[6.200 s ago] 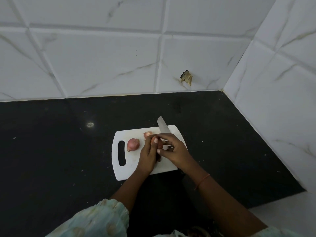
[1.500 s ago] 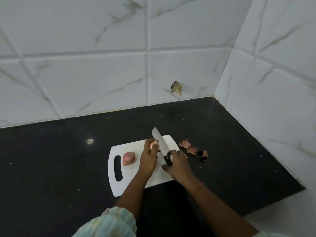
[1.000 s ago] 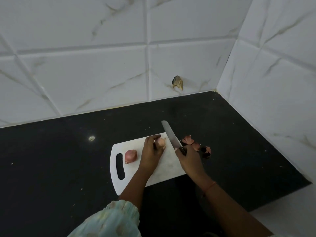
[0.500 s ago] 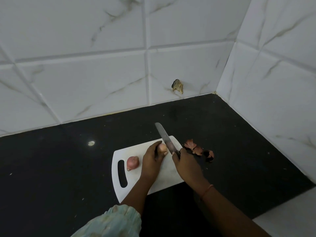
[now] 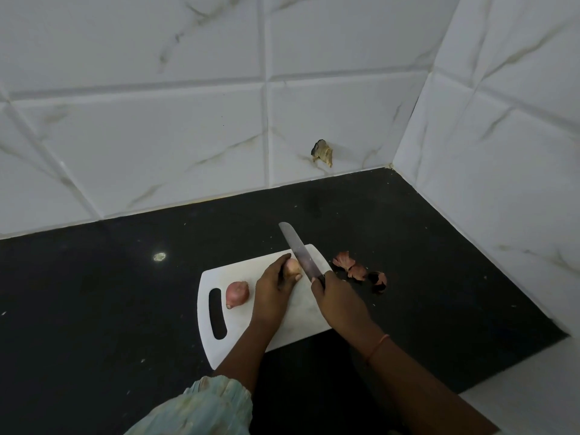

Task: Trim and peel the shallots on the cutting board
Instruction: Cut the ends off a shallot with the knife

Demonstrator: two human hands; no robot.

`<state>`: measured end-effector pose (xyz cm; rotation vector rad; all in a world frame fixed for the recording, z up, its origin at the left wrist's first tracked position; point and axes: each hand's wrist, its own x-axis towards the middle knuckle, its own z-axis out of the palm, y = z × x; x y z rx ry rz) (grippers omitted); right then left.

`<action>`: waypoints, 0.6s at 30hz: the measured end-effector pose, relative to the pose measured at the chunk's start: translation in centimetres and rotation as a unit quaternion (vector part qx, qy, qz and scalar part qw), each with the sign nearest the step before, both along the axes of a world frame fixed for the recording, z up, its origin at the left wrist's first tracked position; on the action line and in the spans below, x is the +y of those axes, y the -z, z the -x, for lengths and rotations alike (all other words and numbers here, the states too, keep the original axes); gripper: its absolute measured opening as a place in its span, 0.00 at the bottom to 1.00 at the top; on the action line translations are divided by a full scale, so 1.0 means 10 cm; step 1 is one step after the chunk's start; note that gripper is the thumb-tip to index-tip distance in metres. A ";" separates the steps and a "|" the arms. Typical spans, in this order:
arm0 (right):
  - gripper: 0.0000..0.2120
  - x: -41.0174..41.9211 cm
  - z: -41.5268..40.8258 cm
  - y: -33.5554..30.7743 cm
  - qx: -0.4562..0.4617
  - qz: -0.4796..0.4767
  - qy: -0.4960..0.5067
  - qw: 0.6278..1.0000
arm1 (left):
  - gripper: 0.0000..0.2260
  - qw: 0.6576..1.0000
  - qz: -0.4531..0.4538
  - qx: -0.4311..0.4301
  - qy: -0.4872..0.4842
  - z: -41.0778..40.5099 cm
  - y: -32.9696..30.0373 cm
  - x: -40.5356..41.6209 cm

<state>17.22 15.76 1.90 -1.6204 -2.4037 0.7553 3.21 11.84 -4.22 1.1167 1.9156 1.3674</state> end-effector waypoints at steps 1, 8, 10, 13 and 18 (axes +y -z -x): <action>0.16 0.01 0.01 -0.03 -0.012 -0.009 -0.006 1.000 | 0.20 1.000 -0.005 -0.004 0.001 0.00 0.00 0.00; 0.15 -0.01 0.10 -0.19 -0.072 -0.050 -0.032 0.996 | 0.20 0.999 -0.017 -0.033 -0.006 -0.02 0.02 -0.01; 0.15 0.02 0.05 -0.18 -0.093 -0.061 -0.043 0.993 | 0.19 0.999 -0.010 -0.037 -0.005 -0.02 0.02 -0.01; 0.15 0.03 0.05 -0.17 -0.115 -0.080 -0.053 0.989 | 0.19 0.999 -0.011 -0.049 -0.005 -0.05 -0.01 0.00; 0.12 0.02 0.09 -0.10 -0.124 -0.073 -0.053 0.988 | 0.18 0.998 -0.017 -0.054 -0.006 -0.07 -0.02 -0.03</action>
